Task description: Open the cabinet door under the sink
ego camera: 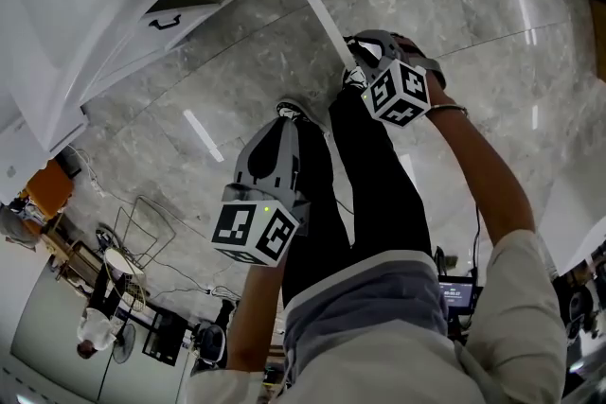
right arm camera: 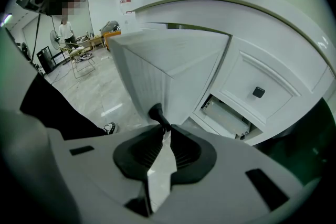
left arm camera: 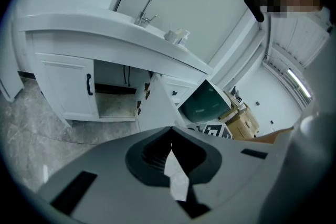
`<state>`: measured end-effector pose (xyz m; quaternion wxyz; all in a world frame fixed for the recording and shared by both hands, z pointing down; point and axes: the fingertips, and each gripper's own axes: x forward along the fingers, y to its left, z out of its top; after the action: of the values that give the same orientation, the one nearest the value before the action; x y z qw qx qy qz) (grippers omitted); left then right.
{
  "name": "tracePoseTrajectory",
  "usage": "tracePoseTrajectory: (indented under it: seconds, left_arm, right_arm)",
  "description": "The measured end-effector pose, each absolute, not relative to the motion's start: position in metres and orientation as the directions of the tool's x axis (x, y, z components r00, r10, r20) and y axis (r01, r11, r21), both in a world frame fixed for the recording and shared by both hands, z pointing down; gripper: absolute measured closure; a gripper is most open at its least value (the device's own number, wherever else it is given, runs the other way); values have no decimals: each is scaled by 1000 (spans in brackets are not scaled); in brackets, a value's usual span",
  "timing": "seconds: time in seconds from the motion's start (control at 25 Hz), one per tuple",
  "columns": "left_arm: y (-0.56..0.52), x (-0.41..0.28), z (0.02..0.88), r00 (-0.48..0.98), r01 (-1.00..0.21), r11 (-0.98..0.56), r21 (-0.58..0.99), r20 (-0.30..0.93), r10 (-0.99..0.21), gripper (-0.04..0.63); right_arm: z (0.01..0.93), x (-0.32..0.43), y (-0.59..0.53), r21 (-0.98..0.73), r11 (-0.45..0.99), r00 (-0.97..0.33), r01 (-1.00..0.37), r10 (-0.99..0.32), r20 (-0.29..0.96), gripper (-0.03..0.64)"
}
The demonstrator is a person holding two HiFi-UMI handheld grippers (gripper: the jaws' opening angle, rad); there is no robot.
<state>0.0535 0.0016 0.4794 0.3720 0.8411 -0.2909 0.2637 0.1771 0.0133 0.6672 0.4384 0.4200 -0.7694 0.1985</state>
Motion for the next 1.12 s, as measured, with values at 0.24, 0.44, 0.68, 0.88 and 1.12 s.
tracePoseTrajectory:
  seconds: [0.24, 0.44, 0.68, 0.88, 1.12]
  left_arm:
    - [-7, 40, 468, 693, -689, -548, 474, 653, -306, 595]
    - [-9, 31, 462, 695, -696, -520, 495, 646, -316, 595]
    - [-8, 28, 449, 706, -683, -538, 494, 636, -311, 595]
    - [-4, 24, 428, 710, -676, -559, 480, 628, -318, 595]
    - [2, 27, 402, 735, -652, -574, 496, 600, -316, 595]
  right_arm:
    - [658, 179, 21, 60, 558, -242, -828, -451, 859, 568]
    - [652, 183, 33, 76, 566, -212, -821, -425, 880, 568]
    - [637, 184, 40, 56, 546, -212, -836, -415, 885, 572]
    - [611, 184, 52, 42, 528, -211, -848, -410, 887, 578]
    - [576, 192, 65, 37, 481, -191, -876, -415, 890, 588]
